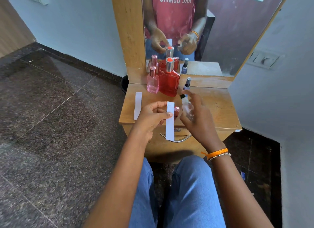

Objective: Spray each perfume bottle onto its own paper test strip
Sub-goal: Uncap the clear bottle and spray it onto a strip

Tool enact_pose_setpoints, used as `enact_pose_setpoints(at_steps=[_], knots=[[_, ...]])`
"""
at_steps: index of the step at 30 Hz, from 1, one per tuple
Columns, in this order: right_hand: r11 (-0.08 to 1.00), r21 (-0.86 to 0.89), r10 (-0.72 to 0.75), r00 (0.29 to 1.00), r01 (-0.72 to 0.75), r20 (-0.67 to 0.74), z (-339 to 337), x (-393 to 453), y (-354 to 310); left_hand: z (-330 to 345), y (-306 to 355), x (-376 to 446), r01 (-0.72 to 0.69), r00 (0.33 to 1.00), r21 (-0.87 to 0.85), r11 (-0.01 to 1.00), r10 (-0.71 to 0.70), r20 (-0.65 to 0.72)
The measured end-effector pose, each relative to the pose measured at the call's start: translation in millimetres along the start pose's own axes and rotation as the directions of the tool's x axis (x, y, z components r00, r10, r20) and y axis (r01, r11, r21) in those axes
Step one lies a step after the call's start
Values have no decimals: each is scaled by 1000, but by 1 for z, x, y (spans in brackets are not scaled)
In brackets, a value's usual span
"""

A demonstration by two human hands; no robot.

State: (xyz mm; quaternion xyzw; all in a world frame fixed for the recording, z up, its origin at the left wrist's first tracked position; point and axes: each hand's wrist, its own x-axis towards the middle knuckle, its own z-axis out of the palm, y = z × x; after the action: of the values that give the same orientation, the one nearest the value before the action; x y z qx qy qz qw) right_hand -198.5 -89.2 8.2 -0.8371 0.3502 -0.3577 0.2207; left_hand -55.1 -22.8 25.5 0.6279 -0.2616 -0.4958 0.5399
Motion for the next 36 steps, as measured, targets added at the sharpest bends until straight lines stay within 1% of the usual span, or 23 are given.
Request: enact_pose_setpoints(at_steps=[2,4,6,10,12,14,16,20,22,28,32,36], knots=[[979,175,113,992,-103,-49,2,-4,6,-2,-2,1,-3,1000,0,1000,3,-16],[936,287,235,969,-203,-79,6,-6,12,-4,-3,1,-3,1000,7,1000,3,-23],[910,312,317,944,-275,-92,11,-5,14,-6,-4,2,-7,1000,4,1000,7,-26],[901,262,363,932,-345,-21,25,1,12,-6,-4,4,-11,999,7,1000,11,-50],[921,191,348,938,-339,-11,32,3,12,-5,-5,4,-16,998,22,1000,17,-52],[929,152,348,935,-337,-59,36,4,12,-5,-5,5,-21,998,40,999,23,-57],[916,199,379,914,-349,-144,31,4,15,-2,-4,7,-31,998,59,998,34,-48],[866,361,458,840,-346,-293,7,-3,29,18,-4,15,-70,998,144,987,70,6],[863,386,463,817,-326,-344,-6,-7,38,35,-5,20,-104,995,197,975,101,25],[848,398,491,802,-350,-342,-30,-12,46,75,-5,41,-195,976,409,892,217,-8],[839,414,497,806,-353,-321,-36,-15,43,87,-4,51,-190,963,499,845,260,-74],[829,402,518,805,-389,-290,-36,-17,42,91,-8,53,-180,944,616,767,310,-110]])
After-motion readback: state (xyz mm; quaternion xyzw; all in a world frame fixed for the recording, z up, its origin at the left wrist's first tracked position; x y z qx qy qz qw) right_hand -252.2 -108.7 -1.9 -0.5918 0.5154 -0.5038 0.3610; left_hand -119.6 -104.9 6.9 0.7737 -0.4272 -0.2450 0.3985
